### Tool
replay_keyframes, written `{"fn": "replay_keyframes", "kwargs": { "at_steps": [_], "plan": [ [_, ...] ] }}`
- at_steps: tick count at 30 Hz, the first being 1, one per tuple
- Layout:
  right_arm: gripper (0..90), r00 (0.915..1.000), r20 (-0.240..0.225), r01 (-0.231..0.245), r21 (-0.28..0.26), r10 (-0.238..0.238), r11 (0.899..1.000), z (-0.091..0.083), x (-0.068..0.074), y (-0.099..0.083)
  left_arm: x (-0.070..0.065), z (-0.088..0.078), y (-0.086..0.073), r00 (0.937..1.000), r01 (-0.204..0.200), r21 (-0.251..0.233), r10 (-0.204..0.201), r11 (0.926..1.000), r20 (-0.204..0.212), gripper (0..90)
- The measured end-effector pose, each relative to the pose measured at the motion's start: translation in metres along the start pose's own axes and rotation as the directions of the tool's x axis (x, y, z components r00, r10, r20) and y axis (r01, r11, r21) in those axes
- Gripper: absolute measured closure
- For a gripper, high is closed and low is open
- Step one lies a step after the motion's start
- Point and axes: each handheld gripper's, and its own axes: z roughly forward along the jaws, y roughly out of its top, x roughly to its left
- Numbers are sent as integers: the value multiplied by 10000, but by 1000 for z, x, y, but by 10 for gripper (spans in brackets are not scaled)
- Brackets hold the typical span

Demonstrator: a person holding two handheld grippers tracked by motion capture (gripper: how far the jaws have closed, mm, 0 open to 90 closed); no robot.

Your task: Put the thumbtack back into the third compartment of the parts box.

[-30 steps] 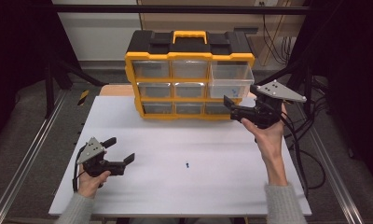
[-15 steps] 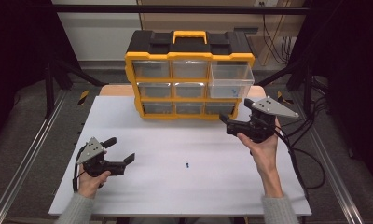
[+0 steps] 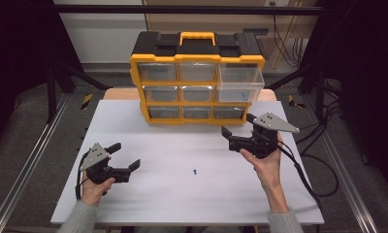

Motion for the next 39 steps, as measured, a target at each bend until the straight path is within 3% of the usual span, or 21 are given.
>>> {"fn": "replay_keyframes", "kwargs": {
  "at_steps": [24, 39],
  "plan": [
    [73, 9975, -693, -105, 565, 144, 9983, 13, 22, -31, 0, 0, 0, 10000, -27, -9, 27, 10000, 0, 27],
    [78, 9948, -1017, 39, 1257, 90, 9921, 27, 35, -53, -1, 0, 0, 10000, -44, -1, 44, 10000, 0, 27]
  ]
}}
